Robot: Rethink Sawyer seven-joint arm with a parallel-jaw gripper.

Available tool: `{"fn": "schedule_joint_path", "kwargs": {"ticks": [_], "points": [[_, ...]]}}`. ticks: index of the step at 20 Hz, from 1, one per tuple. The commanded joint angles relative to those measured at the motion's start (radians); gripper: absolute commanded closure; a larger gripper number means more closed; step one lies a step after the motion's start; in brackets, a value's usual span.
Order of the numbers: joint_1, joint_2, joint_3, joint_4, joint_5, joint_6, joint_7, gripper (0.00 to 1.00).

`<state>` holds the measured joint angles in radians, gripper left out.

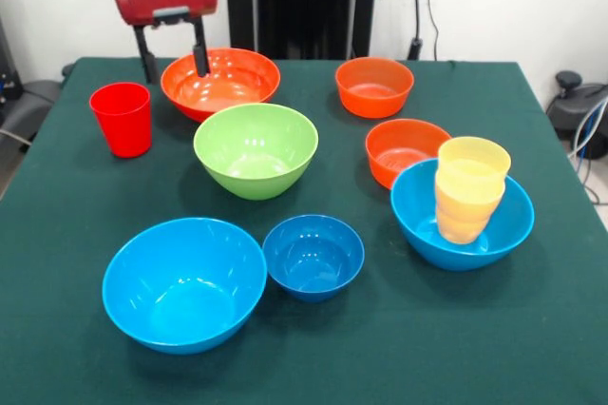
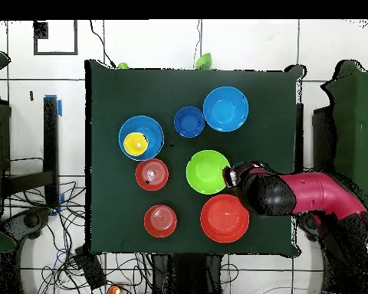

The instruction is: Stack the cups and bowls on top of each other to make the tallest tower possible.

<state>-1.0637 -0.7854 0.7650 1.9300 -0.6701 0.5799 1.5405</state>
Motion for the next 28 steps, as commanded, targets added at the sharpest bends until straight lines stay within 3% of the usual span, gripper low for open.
{"fn": "schedule_joint_path", "kwargs": {"ticks": [1, 11, 28], "points": [[0.031, 0.119, 0.067, -0.067, -0.098, 0.081, -0.312, 0.00], [0.039, 0.203, 0.058, -0.105, -0.188, 0.029, -0.277, 0.00], [0.003, 0.039, 0.109, -0.078, -0.141, 0.157, -0.315, 0.00]]}}
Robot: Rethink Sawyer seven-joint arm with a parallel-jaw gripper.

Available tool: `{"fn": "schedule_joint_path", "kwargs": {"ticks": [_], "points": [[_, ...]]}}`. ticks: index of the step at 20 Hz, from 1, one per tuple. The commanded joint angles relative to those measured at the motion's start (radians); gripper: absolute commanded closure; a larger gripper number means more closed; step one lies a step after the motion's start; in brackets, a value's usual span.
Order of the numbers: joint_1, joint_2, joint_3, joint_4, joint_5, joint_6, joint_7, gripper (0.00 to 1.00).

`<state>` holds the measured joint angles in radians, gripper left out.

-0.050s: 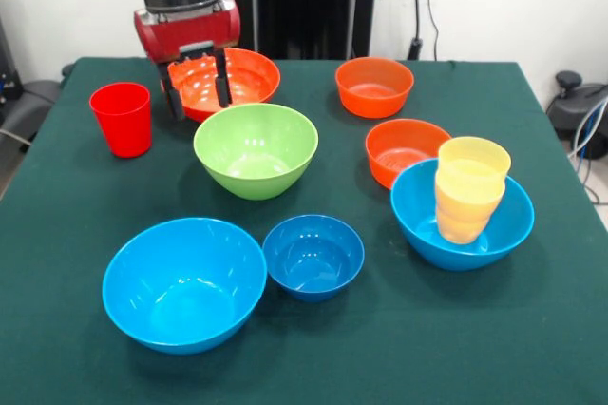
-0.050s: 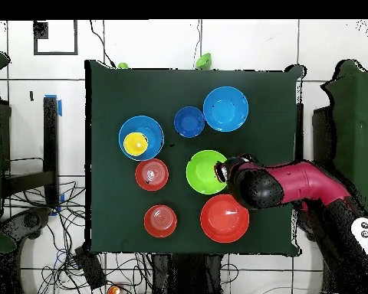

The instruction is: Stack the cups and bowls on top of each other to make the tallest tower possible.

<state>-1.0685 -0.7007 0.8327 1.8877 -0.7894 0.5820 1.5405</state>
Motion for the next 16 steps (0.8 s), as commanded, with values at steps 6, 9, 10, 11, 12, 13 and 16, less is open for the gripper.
{"fn": "schedule_joint_path", "kwargs": {"ticks": [6, 9, 10, 11, 12, 13, 16], "points": [[-0.010, -0.055, 0.047, -0.036, -0.026, 0.169, -0.330, 0.00], [-0.024, -0.054, 0.043, -0.029, -0.037, 0.170, -0.331, 0.00], [-0.028, -0.054, 0.040, -0.027, -0.042, 0.174, -0.332, 0.00], [-0.037, -0.053, 0.033, -0.022, -0.049, 0.174, -0.329, 0.00], [-0.043, -0.052, 0.028, -0.016, -0.055, 0.176, -0.327, 0.00], [-0.054, -0.047, 0.015, -0.007, -0.067, 0.171, -0.316, 0.00], [-0.070, -0.031, -0.011, 0.017, -0.107, 0.143, -0.285, 0.00]]}}
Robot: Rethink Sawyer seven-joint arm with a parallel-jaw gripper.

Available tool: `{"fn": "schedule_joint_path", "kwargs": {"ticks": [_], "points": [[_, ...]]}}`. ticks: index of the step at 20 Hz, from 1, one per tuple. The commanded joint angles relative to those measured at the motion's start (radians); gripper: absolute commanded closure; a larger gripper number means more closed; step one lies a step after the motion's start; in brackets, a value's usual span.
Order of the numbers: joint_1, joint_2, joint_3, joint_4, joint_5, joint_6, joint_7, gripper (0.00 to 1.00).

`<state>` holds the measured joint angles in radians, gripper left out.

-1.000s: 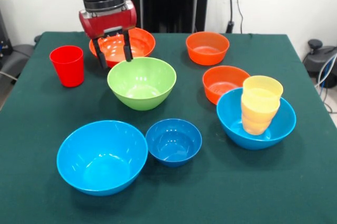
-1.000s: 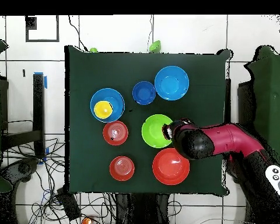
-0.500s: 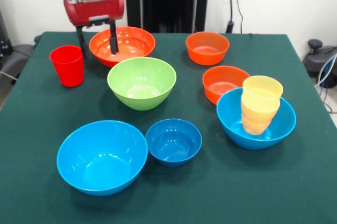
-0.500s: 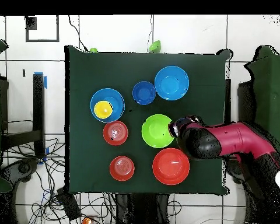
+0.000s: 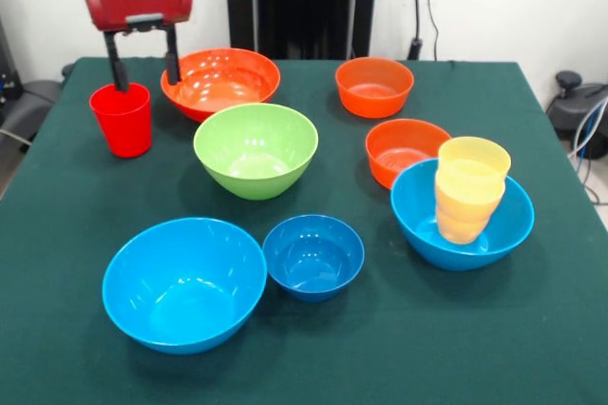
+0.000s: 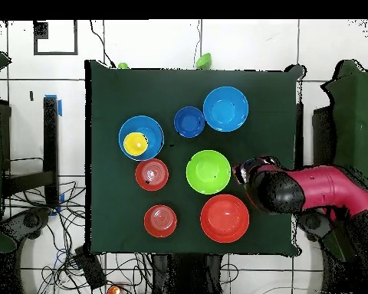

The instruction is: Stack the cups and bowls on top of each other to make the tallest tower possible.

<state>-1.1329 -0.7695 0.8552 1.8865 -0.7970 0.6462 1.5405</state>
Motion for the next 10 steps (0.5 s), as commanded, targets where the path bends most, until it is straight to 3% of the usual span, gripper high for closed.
{"fn": "schedule_joint_path", "kwargs": {"ticks": [1, 10], "points": [[-0.008, 0.048, -0.053, 0.027, -0.121, 0.068, -0.267, 0.00], [-0.042, 0.095, -0.105, 0.044, -0.228, 0.028, -0.219, 0.00]]}}
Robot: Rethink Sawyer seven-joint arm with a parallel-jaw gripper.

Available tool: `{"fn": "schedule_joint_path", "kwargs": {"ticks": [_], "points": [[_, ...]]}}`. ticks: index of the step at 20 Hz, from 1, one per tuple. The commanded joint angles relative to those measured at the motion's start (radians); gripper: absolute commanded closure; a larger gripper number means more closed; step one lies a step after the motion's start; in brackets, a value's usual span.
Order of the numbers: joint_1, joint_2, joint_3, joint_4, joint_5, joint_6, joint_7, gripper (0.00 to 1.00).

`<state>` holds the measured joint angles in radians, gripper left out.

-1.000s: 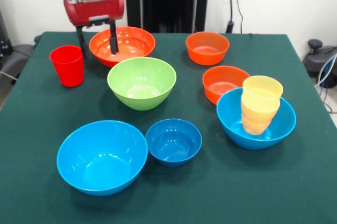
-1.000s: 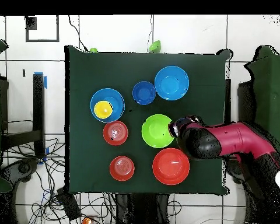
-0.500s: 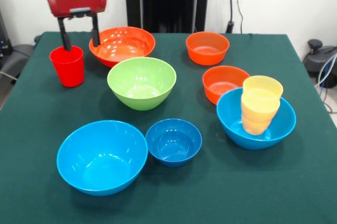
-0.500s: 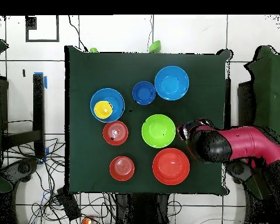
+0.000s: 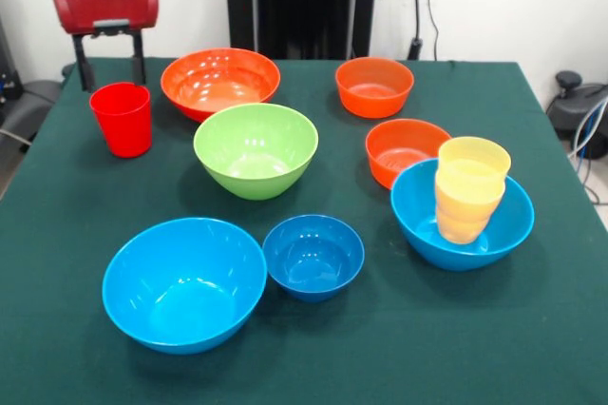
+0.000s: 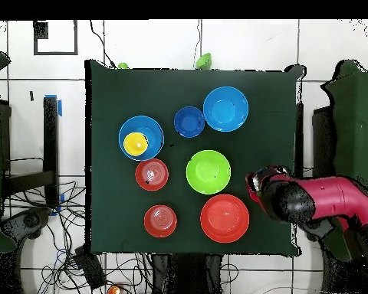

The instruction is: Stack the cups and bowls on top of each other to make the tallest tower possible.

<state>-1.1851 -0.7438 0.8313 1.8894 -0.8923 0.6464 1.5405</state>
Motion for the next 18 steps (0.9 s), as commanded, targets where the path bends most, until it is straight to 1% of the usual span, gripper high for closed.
{"fn": "schedule_joint_path", "kwargs": {"ticks": [1, 5, 7, 13, 16, 18], "points": [[0.009, 0.081, -0.090, 0.035, -0.139, 0.029, -0.210, 0.00], [-0.001, 0.127, -0.100, 0.029, -0.147, 0.012, -0.194, 0.00], [0.001, 0.136, -0.101, 0.027, -0.150, 0.012, -0.190, 0.00], [0.005, 0.126, -0.105, 0.044, -0.154, 0.010, -0.168, 0.00], [0.009, 0.142, -0.110, 0.029, -0.162, 0.012, -0.179, 0.00], [0.007, 0.172, -0.115, 0.005, -0.174, 0.012, -0.199, 0.00]]}}
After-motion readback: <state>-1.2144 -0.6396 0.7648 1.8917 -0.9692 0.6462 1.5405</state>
